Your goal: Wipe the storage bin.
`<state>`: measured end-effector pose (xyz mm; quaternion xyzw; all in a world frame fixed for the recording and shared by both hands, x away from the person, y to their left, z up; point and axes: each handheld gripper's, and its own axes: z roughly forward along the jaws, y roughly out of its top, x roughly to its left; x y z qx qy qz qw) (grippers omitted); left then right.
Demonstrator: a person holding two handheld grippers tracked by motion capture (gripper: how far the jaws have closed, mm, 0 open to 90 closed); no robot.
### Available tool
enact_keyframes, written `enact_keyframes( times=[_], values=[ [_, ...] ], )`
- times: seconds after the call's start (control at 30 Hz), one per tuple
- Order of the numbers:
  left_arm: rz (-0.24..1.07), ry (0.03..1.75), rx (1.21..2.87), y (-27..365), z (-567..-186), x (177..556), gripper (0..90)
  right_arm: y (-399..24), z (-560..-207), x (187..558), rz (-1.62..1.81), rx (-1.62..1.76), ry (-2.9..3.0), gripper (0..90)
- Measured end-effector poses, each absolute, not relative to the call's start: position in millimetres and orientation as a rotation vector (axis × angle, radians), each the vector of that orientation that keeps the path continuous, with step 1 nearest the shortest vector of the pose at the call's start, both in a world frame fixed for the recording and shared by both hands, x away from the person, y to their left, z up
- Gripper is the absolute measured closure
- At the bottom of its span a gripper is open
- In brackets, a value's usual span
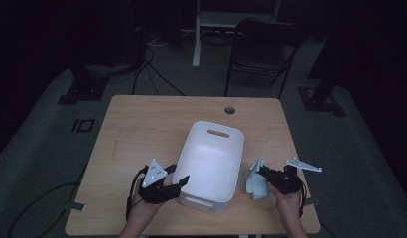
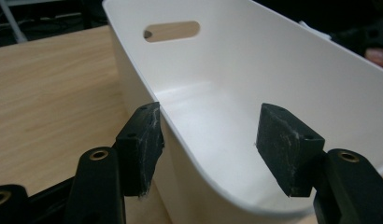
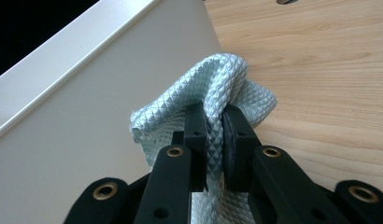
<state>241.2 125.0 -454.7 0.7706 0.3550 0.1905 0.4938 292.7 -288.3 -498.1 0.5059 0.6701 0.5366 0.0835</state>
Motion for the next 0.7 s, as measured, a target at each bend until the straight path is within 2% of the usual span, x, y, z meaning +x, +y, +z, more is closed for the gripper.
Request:
enact_keyframes(
  times=[0.37,0.7],
  values=[
    [0.359,0.826,1.881,113.6,-454.4,219.0,40.9,-287.5,-500.2,294.2,1.598,1.519,2.005,81.9],
    [0.393,0.787,1.893,128.4,-437.6,232.7,41.1,-289.9,-500.7,294.7,1.601,1.524,1.999,81.9]
  ],
)
